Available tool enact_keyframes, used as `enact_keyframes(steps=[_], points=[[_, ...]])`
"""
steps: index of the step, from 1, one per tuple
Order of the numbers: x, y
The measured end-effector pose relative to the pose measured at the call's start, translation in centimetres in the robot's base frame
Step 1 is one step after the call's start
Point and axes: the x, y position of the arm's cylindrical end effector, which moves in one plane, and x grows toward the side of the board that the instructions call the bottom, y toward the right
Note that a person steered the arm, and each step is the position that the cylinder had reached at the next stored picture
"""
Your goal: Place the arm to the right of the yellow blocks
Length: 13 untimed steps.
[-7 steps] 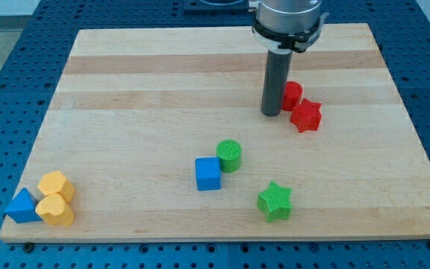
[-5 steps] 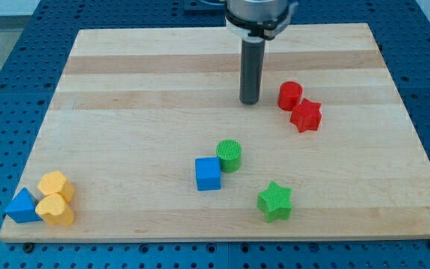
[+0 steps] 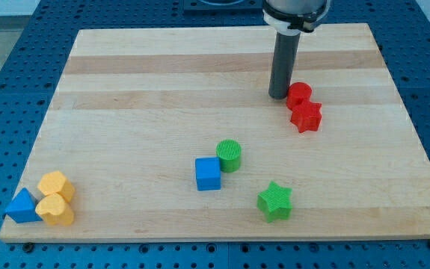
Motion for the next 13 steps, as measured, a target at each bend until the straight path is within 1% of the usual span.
enact_keyframes(steps=[2, 3, 5, 6, 7, 8, 9, 10, 12, 13], points=[[0.0, 0.8], [0.5, -0.6], [4.9, -4.2], [5.4, -5.7], [5.4, -9.9], [6.9, -16.0], [10.4, -18.8], [13.5, -18.7], [15.6, -18.7], [18.3, -18.7]])
